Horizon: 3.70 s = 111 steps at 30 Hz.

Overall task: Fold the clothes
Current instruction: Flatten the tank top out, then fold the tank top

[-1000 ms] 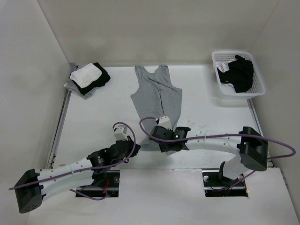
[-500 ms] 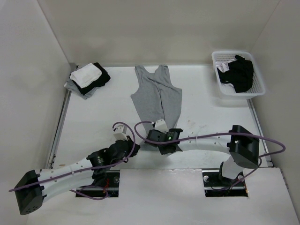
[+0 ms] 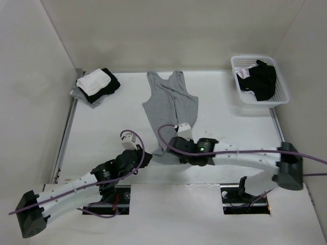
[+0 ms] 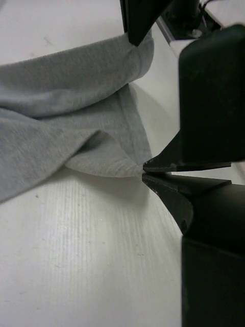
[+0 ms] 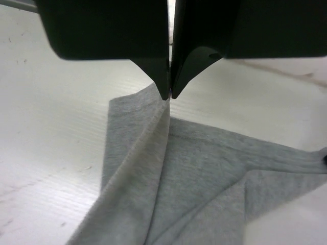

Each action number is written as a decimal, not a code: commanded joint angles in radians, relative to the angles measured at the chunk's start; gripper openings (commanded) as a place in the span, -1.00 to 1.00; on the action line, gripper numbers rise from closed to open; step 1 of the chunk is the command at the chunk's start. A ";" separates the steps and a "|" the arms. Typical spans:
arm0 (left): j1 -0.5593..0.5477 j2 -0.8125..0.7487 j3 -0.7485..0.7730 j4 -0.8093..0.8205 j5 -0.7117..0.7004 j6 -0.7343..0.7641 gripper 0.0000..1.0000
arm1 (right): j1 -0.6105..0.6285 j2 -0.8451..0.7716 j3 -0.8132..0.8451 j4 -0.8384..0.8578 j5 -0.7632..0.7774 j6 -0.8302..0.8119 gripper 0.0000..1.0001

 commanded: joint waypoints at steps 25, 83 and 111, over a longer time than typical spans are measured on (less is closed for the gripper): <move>0.405 0.183 1.191 0.247 -0.098 0.399 -0.91 | -0.085 -0.362 0.966 0.476 0.218 -0.808 -0.99; 0.615 -0.482 0.153 -0.495 0.105 -0.132 -0.93 | 0.031 -0.932 -0.697 0.359 -0.087 0.255 -0.97; 0.833 1.357 1.281 0.370 0.192 0.016 -0.21 | -1.026 0.565 0.633 0.715 -0.601 -0.136 -0.13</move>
